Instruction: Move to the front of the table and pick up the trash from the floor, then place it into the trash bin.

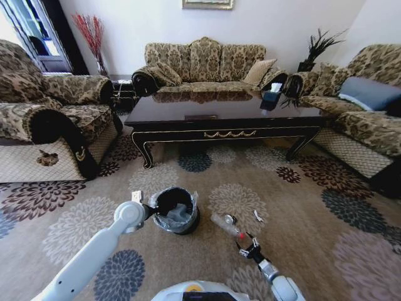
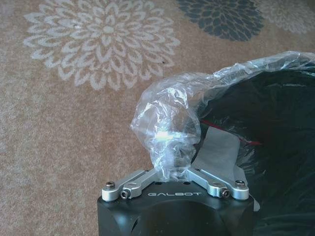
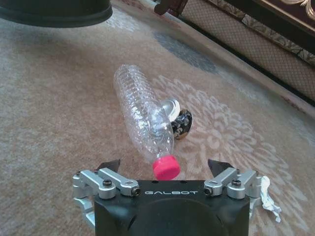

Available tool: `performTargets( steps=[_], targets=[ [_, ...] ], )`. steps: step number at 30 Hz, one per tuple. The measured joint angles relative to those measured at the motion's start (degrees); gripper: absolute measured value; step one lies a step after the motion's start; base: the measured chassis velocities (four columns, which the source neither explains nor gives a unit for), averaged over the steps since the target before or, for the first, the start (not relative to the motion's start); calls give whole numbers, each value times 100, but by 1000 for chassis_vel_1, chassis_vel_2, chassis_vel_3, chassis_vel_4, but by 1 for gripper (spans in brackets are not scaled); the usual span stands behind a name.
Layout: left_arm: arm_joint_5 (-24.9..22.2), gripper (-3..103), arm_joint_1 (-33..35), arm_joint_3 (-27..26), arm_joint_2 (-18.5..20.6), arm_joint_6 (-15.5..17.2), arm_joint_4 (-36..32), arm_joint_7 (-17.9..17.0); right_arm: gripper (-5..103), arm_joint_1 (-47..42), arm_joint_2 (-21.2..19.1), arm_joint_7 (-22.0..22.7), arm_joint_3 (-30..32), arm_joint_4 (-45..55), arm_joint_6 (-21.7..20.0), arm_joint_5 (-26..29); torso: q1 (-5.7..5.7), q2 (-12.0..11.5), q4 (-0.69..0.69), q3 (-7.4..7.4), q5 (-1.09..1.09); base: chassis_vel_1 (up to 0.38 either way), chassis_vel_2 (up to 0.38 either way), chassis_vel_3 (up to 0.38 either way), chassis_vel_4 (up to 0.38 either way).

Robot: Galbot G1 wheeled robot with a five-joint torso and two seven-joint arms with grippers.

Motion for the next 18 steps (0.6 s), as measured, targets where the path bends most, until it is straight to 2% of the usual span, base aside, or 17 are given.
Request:
performTargets(
  steps=[11, 12, 13, 16, 17, 18],
  targets=[
    [-42, 0, -61, 42, 35, 0, 60, 0, 102, 210, 31, 16, -71, -254, -67, -13, 0, 0, 0, 0, 0, 0, 0, 0, 0],
    [-44, 0, -62, 44, 37, 0, 69, 0, 97, 237, 30, 16, -81, -288, -67, -13, 0, 0, 0, 0, 0, 0, 0, 0, 0],
    [-44, 0, -62, 44, 37, 0, 69, 0, 97, 237, 30, 16, -81, -288, -67, -13, 0, 0, 0, 0, 0, 0, 0, 0, 0],
    [-44, 0, -45, 55, 47, 0, 77, 1, 82, 314, 26, 17, -96, -380, -67, -8, 0, 0, 0, 0, 0, 0, 0, 0, 0],
    [-44, 0, -45, 55, 47, 0, 77, 1, 82, 314, 26, 17, -96, -380, -67, -8, 0, 0, 0, 0, 0, 0, 0, 0, 0],
    [-44, 0, -40, 66, 44, 0, 82, 2, 77, 328, 23, 18, -98, -398, -67, -4, 0, 0, 0, 0, 0, 0, 0, 0, 0]
  ],
)
